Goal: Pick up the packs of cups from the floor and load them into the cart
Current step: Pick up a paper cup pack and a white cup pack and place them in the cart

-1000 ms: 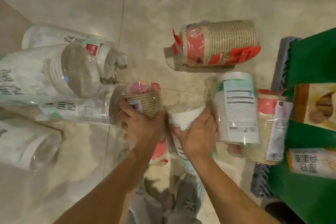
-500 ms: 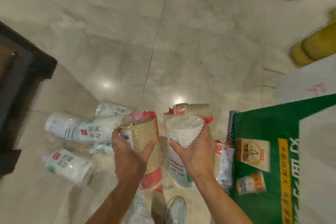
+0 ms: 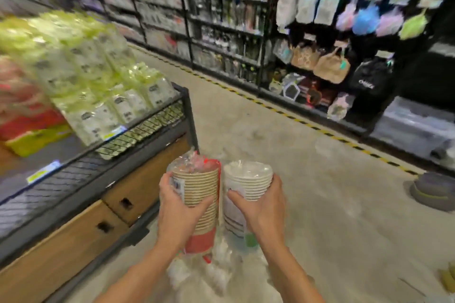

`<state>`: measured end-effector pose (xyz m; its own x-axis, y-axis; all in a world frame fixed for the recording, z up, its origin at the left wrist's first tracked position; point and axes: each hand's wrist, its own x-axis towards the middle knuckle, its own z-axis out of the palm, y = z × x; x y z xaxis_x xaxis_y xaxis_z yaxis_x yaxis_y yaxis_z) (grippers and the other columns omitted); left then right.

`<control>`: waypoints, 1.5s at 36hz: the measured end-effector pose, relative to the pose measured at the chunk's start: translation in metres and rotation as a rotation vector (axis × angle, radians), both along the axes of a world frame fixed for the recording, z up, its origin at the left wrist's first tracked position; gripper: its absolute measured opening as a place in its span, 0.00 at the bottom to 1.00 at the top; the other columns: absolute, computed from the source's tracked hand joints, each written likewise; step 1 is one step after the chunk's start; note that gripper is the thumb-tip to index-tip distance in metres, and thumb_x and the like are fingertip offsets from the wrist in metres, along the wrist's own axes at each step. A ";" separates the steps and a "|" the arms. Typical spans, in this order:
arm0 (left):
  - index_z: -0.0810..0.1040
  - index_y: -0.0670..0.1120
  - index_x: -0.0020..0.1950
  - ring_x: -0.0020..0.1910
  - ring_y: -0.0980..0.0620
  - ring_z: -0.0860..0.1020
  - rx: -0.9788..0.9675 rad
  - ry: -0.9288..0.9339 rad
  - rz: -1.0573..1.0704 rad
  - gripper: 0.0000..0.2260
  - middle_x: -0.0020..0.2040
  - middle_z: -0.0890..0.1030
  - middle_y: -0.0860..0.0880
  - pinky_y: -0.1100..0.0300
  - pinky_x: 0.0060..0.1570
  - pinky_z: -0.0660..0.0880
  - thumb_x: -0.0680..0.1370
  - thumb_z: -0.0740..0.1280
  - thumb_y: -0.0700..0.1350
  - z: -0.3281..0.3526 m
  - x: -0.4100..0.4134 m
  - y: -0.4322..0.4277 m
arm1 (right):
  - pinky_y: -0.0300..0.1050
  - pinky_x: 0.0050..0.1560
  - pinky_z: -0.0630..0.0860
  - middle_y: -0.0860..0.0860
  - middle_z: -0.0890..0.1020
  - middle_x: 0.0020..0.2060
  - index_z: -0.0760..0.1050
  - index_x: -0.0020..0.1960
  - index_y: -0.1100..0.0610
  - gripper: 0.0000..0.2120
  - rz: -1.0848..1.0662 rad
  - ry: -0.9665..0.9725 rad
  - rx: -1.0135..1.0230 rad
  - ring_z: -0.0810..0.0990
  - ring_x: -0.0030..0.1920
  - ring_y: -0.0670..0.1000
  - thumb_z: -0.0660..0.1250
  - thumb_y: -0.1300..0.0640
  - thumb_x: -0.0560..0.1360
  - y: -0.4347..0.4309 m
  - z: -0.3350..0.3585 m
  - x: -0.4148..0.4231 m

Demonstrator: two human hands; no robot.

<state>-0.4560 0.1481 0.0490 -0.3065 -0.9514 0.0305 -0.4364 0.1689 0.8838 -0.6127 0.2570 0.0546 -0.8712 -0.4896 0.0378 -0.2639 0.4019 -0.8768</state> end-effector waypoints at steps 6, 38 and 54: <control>0.55 0.55 0.75 0.68 0.49 0.71 -0.114 0.038 0.283 0.50 0.71 0.69 0.49 0.51 0.66 0.70 0.63 0.82 0.56 0.066 0.111 0.002 | 0.57 0.62 0.78 0.52 0.80 0.62 0.68 0.70 0.54 0.54 0.286 0.048 -0.074 0.79 0.63 0.56 0.79 0.31 0.51 -0.052 0.066 0.075; 0.55 0.56 0.74 0.65 0.49 0.72 -0.250 0.102 1.450 0.49 0.68 0.69 0.50 0.52 0.63 0.71 0.63 0.83 0.55 0.115 0.784 0.160 | 0.59 0.63 0.78 0.52 0.79 0.64 0.65 0.71 0.52 0.54 1.544 0.050 -0.169 0.80 0.64 0.56 0.79 0.31 0.53 -0.136 0.134 0.772; 0.51 0.56 0.76 0.66 0.47 0.74 -0.170 0.112 1.845 0.54 0.68 0.70 0.51 0.44 0.67 0.72 0.60 0.80 0.64 0.084 0.941 0.140 | 0.57 0.64 0.77 0.51 0.78 0.61 0.66 0.65 0.49 0.46 1.975 0.059 -0.177 0.79 0.63 0.55 0.79 0.32 0.54 -0.207 0.102 1.019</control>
<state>0.4847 0.2885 0.1332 0.9953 -0.0215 0.0942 -0.0962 -0.3141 0.9445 0.4062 0.0496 0.1566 0.7848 -0.5903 0.1890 -0.1797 -0.5086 -0.8420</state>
